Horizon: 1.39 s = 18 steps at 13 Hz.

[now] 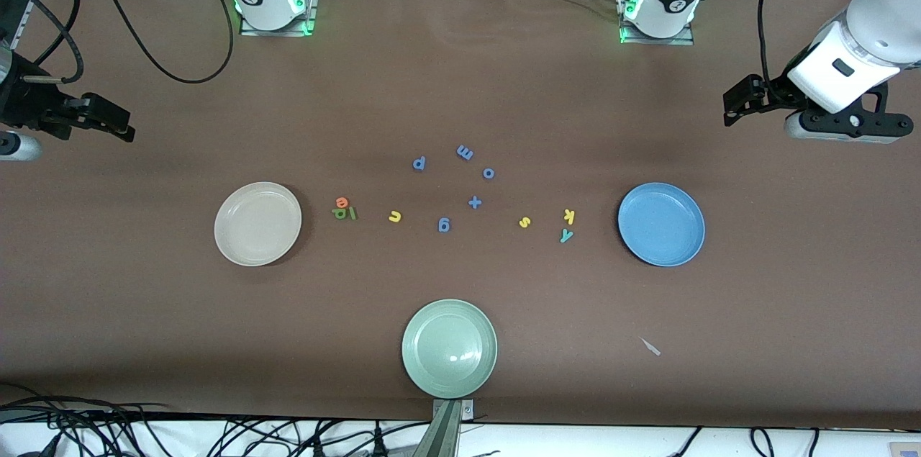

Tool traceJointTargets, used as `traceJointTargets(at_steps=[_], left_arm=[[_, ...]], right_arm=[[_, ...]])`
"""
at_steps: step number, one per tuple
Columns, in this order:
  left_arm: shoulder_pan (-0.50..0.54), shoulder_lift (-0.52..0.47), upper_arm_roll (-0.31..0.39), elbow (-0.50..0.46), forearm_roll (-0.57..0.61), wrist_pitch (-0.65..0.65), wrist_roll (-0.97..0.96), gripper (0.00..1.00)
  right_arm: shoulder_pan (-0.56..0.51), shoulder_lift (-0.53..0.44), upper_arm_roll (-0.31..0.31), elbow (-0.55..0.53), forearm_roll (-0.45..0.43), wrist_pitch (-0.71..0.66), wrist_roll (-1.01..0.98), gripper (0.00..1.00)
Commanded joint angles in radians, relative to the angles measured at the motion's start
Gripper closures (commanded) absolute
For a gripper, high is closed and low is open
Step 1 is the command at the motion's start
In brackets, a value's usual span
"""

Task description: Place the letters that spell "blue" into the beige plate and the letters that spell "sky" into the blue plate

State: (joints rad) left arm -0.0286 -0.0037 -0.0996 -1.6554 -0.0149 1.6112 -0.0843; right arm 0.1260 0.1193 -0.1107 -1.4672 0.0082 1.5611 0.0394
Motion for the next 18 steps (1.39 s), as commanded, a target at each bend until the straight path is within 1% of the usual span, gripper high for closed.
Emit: traceJointTargets(at_steps=[1, 7, 9, 11, 12, 15, 17, 18], left_arm=[[0.003, -0.007, -0.006, 0.006, 0.024, -0.013, 0.017, 0.0], [-0.005, -0.007, -0.014, 0.006, 0.023, -0.016, 0.005, 0.0], [-0.013, 0.008, -0.014, 0.006, 0.017, -0.016, 0.009, 0.0], [-0.028, 0.075, -0.035, 0.006, 0.024, -0.019, 0.015, 0.0], [-0.034, 0.091, -0.037, 0.006, 0.017, -0.019, 0.021, 0.0], [-0.057, 0.178, -0.057, 0.02, 0.01, -0.01, 0.02, 0.0], [-0.086, 0.27, -0.06, 0.081, 0.009, -0.008, 0.02, 0.0], [-0.115, 0.343, -0.06, 0.132, 0.009, 0.013, 0.02, 0.0]], right_arm=[[-0.003, -0.013, -0.003, -0.009, 0.023, -0.009, 0.005, 0.0], [-0.003, -0.001, -0.001, -0.01, 0.023, -0.003, -0.01, 0.0], [-0.005, 0.01, -0.001, -0.009, 0.019, -0.002, -0.013, 0.0], [-0.016, 0.011, -0.003, -0.007, 0.022, 0.005, -0.013, 0.0], [-0.019, 0.011, -0.003, -0.007, 0.024, 0.005, -0.015, 0.0], [-0.02, 0.017, -0.001, -0.007, 0.026, 0.008, -0.013, 0.0], [-0.019, 0.017, -0.001, -0.007, 0.026, 0.008, -0.013, 0.0], [-0.019, 0.019, -0.001, -0.007, 0.026, 0.008, -0.015, 0.0]])
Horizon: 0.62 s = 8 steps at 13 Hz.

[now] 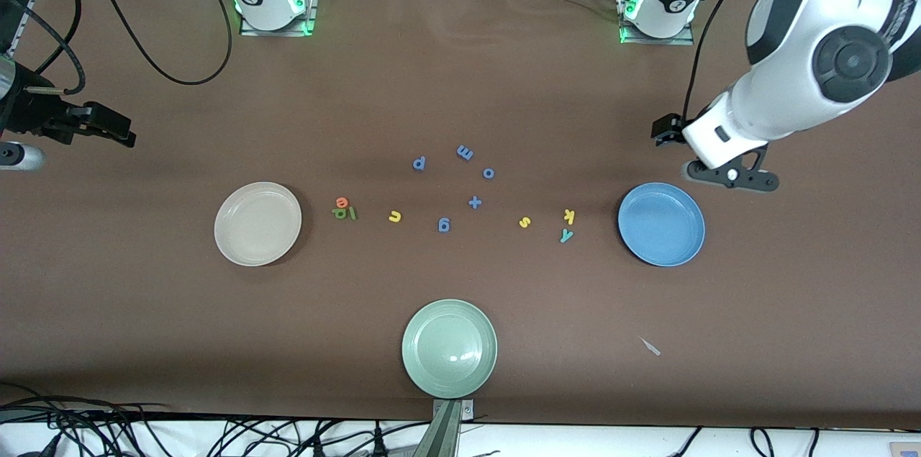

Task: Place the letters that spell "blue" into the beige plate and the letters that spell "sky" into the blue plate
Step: 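Reach the left gripper to the yellow s and grasp it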

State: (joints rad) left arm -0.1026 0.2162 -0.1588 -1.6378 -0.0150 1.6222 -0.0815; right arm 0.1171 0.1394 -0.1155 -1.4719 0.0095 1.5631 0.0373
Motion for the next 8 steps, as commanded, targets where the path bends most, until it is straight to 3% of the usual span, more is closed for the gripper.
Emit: traceJointTargets(at_steps=[1, 5, 8], left_arm=[[-0.076, 0.193, 0.001, 0.172, 0.016, 0.052, 0.017, 0.0], [-0.204, 0.357, 0.002, 0.19, 0.024, 0.256, 0.002, 0.0], [-0.242, 0.462, 0.001, 0.182, 0.027, 0.393, 0.017, 0.0]], right_arm=[[-0.01, 0.0, 0.003, -0.002, 0.024, 0.006, -0.011, 0.0], [-0.01, 0.0, 0.005, -0.002, 0.038, 0.006, -0.011, 0.0], [-0.011, 0.0, 0.003, -0.002, 0.044, 0.006, -0.011, 0.0]])
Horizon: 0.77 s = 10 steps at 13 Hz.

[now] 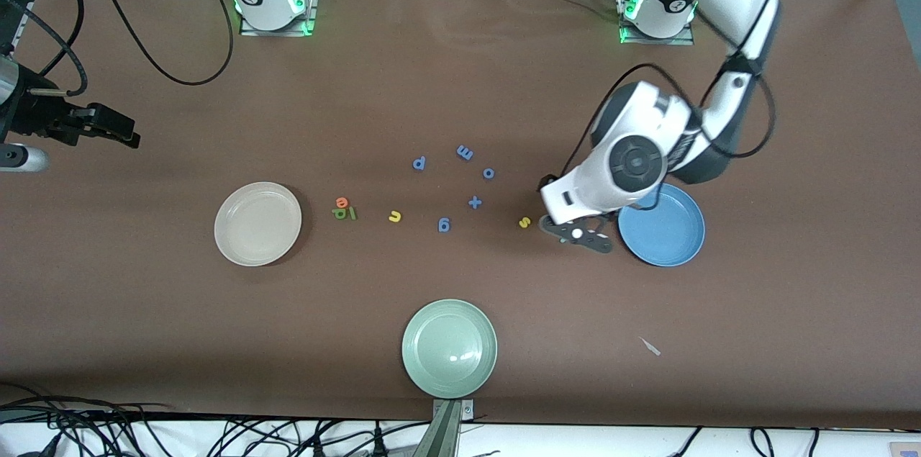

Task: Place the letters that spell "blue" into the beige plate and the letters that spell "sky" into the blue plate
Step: 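Reach the left gripper to the yellow s and grasp it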

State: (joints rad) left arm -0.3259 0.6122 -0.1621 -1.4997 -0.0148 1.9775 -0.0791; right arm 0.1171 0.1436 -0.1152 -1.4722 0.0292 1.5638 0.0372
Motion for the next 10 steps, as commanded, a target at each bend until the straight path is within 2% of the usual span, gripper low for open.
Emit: traceJointTargets(at_steps=[1, 3, 6, 7, 10], left_arm=[[-0.048, 0.096, 0.004, 0.041, 0.027, 0.059, 0.021, 0.0], [-0.065, 0.139, 0.006, 0.027, 0.032, 0.127, 0.12, 0.0], [-0.077, 0.175, 0.006, -0.036, 0.041, 0.282, 0.162, 0.01], [-0.079, 0.187, 0.006, -0.036, 0.041, 0.296, 0.18, 0.03], [-0.078, 0.196, 0.004, -0.036, 0.084, 0.322, 0.211, 0.18]], right_arm=[[-0.011, -0.004, 0.003, -0.002, 0.024, 0.005, -0.011, 0.0], [-0.011, -0.004, 0.003, -0.002, 0.024, 0.005, -0.011, 0.0], [-0.011, -0.001, 0.003, 0.0, 0.024, 0.005, -0.011, 0.0], [-0.011, -0.001, 0.003, 0.0, 0.024, 0.005, -0.011, 0.0], [-0.013, 0.001, 0.002, 0.0, 0.024, 0.007, -0.011, 0.0]])
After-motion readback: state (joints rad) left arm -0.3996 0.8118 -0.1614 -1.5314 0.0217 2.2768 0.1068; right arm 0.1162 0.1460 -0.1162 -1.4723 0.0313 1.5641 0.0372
